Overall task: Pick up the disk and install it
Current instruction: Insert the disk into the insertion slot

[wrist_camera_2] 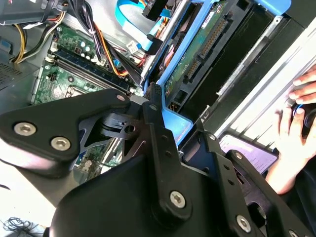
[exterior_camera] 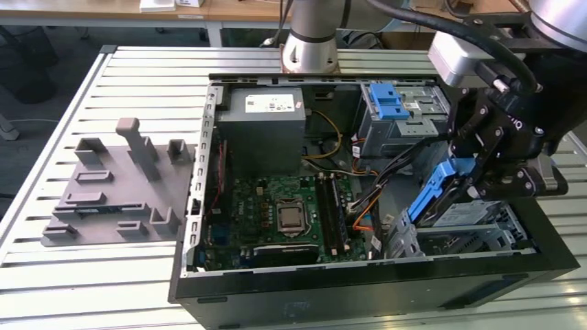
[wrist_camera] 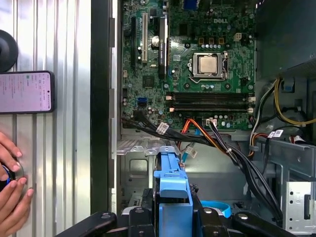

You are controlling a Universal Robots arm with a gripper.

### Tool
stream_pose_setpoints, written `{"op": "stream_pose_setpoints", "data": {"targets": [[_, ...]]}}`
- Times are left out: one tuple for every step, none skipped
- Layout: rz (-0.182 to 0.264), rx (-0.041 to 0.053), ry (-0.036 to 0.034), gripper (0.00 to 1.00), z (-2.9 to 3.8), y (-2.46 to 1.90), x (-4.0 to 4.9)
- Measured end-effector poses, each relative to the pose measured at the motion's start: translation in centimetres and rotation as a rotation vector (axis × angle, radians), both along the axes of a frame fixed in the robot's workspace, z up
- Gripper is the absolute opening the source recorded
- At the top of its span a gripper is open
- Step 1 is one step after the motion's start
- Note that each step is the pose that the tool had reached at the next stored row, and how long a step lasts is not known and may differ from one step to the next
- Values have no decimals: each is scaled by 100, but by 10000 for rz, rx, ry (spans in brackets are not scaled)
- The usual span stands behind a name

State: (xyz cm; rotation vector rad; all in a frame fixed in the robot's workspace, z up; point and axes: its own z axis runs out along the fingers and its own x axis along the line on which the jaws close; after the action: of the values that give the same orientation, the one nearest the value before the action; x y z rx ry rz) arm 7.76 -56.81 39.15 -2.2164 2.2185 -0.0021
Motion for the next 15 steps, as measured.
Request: {"op": "stream_pose_setpoints", "data": {"targets": [[0, 0, 0, 36, -9, 0, 0], [0, 1, 0, 36, -18, 0, 0], [0, 1, 0, 36, -27, 0, 0], [0, 0, 0, 36, -35, 0, 0], [0, -1, 0, 36, -42, 0, 0], [0, -2, 0, 36, -45, 0, 0], [-1, -2, 0, 36, -45, 0, 0], [0, -3, 0, 36, -45, 0, 0], [0, -3, -1, 36, -46, 0, 0], [0, -1, -1, 37, -46, 0, 0], [1, 0, 0, 37, -49, 0, 0], [0, 6, -1, 44, -58, 0, 0], [0, 5, -1, 44, -73, 0, 0], [0, 4, 0, 44, -91, 0, 0], [0, 4, 0, 44, -109, 0, 0]]}}
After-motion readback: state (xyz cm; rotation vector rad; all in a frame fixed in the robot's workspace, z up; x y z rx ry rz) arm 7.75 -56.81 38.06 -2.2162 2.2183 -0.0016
